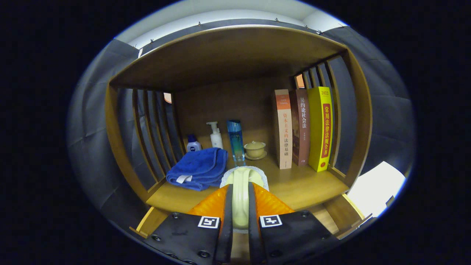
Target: Pull open the drawer, take out the items inside it, and place them on the countertop above the cabinet.
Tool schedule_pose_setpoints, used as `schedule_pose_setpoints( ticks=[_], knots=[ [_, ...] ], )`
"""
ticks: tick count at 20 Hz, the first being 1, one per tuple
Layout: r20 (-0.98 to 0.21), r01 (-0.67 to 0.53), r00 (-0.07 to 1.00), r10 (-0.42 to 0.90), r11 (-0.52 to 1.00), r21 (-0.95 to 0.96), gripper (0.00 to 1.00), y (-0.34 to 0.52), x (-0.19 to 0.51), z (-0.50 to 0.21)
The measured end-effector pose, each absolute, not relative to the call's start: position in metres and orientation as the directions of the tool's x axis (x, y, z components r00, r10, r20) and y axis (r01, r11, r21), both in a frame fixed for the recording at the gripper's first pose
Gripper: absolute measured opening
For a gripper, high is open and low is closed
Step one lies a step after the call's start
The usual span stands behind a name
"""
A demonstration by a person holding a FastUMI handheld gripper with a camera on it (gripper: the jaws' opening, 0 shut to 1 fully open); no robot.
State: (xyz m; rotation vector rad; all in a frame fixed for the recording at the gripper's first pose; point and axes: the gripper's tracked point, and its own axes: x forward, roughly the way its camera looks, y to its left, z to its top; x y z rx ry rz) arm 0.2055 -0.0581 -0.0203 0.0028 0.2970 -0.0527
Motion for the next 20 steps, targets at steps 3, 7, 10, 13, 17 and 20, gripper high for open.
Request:
schedule_pose_setpoints(
  ticks=[3, 7, 10, 13, 17, 20],
  knots=[
    [-0.312, 0.055, 0.948, -0.055, 0.998, -0.010, 0.27, -0.062, 0.231, -0.044],
    [-0.364, 0.064, 0.928, -0.073, 0.997, -0.037, 0.27, -0.068, 0.245, -0.079],
    [-0.375, 0.063, 0.924, -0.076, 0.997, -0.048, 0.35, -0.070, 0.249, -0.089],
    [-0.394, 0.071, 0.916, -0.081, 0.997, -0.038, 0.37, -0.073, 0.248, -0.102],
    [-0.386, 0.077, 0.918, -0.086, 0.996, -0.038, 0.59, -0.078, 0.246, -0.097],
    [-0.363, 0.060, 0.928, -0.081, 0.996, -0.067, 0.69, -0.074, 0.239, -0.082]
  ],
)
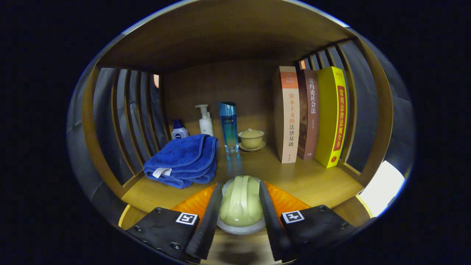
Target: Pull open the drawer, take out the items inside it, and place them on the countertop above the cabinet.
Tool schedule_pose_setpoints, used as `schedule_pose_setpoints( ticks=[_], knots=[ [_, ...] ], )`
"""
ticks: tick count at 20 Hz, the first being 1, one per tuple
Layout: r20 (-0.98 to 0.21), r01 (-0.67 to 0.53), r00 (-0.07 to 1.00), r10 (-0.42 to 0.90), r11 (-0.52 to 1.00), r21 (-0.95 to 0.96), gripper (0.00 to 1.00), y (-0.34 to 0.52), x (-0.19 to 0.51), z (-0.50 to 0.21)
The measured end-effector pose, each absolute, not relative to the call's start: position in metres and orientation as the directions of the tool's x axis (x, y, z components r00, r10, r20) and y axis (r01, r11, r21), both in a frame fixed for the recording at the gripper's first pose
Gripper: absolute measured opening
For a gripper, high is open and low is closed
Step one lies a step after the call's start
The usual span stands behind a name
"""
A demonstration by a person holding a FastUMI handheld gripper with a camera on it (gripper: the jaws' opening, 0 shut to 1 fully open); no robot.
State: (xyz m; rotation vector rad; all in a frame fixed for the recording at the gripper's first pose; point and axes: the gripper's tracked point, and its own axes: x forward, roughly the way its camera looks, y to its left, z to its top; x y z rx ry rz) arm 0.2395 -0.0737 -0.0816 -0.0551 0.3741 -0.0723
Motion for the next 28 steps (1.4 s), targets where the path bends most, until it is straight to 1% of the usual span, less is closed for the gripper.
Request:
schedule_pose_setpoints(
  ticks=[4, 7, 13, 18, 21, 28],
  knots=[
    [-0.306, 0.054, 0.949, -0.070, 0.997, -0.061, 0.82, -0.062, 0.223, -0.045],
    [-0.251, 0.051, 0.966, -0.069, 0.996, -0.079, 0.88, -0.058, 0.202, -0.010],
    [-0.143, 0.013, 0.989, -0.026, 0.996, -0.091, 0.89, -0.038, 0.145, 0.046],
    [-0.071, 0.006, 0.997, -0.012, 0.996, -0.089, 0.89, -0.036, 0.095, 0.064],
    [-0.044, 0.006, 0.999, -0.009, 0.998, -0.068, 0.89, -0.034, 0.066, 0.057],
    [-0.023, 0.060, 0.998, -0.060, 0.998, -0.024, 0.89, -0.045, 0.005, -0.007]
  ],
)
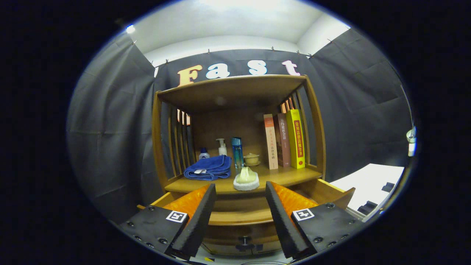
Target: Pull open the drawer, take out the items inside it, and place them on the countertop above the cabinet.
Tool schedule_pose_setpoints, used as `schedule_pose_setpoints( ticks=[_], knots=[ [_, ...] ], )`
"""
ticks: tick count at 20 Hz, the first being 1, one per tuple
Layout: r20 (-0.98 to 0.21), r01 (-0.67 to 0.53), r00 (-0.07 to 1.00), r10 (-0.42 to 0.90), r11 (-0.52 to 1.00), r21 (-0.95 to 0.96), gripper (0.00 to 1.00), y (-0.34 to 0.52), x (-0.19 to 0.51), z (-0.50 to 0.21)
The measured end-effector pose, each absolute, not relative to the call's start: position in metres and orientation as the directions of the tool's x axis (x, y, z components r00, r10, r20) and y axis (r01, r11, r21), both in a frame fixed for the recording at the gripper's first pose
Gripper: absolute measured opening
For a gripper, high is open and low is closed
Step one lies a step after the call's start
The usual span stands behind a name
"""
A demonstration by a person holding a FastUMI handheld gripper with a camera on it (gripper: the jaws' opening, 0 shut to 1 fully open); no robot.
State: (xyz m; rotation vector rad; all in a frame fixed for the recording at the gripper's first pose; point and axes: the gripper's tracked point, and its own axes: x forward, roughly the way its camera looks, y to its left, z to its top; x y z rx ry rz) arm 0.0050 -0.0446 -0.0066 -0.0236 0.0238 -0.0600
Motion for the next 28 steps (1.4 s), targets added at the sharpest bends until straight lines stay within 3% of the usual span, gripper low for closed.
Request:
schedule_pose_setpoints(
  ticks=[5, 8, 14, 28],
  knots=[
    [-0.059, 0.087, 0.994, -0.087, 0.996, -0.004, 0.89, -0.053, -0.012, -0.059],
    [-0.079, 0.080, 0.994, -0.079, 0.997, 0.016, 0.98, -0.053, -0.015, -0.086],
    [-0.126, 0.060, 0.990, -0.060, 0.998, 0.003, 0.99, -0.050, -0.002, -0.125],
    [-0.101, 0.056, 0.993, -0.058, 0.998, -0.021, 0.99, -0.046, -0.010, -0.131]
  ],
)
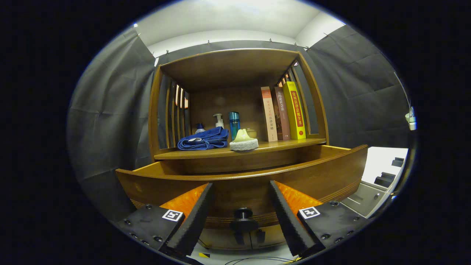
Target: Pull open the drawer, take out the items inside it, and place them on the countertop above the cabinet.
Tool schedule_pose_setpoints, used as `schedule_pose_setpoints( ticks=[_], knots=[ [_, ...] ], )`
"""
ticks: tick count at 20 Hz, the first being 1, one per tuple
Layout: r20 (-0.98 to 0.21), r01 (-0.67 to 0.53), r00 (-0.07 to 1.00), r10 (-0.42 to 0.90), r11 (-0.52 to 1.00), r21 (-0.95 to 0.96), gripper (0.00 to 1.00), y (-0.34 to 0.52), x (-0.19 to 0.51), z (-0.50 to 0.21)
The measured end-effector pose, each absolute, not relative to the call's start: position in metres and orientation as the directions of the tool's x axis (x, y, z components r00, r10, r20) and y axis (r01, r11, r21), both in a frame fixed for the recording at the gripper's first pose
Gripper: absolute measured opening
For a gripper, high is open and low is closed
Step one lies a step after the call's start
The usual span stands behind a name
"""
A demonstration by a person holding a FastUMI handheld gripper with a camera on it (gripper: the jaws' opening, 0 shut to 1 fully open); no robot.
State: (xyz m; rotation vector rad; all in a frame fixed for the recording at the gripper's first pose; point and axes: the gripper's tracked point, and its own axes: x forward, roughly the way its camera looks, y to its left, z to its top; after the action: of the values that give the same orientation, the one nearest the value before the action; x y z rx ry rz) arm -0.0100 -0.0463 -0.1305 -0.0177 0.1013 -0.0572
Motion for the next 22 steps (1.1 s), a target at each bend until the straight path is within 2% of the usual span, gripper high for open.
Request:
schedule_pose_setpoints(
  ticks=[14, 22],
  knots=[
    [-0.108, 0.054, 0.993, -0.057, 0.998, -0.035, 0.98, -0.048, -0.007, -0.136],
    [-0.133, 0.049, 0.989, -0.058, 0.996, -0.068, 0.98, -0.050, 0.023, -0.136]
  ],
)
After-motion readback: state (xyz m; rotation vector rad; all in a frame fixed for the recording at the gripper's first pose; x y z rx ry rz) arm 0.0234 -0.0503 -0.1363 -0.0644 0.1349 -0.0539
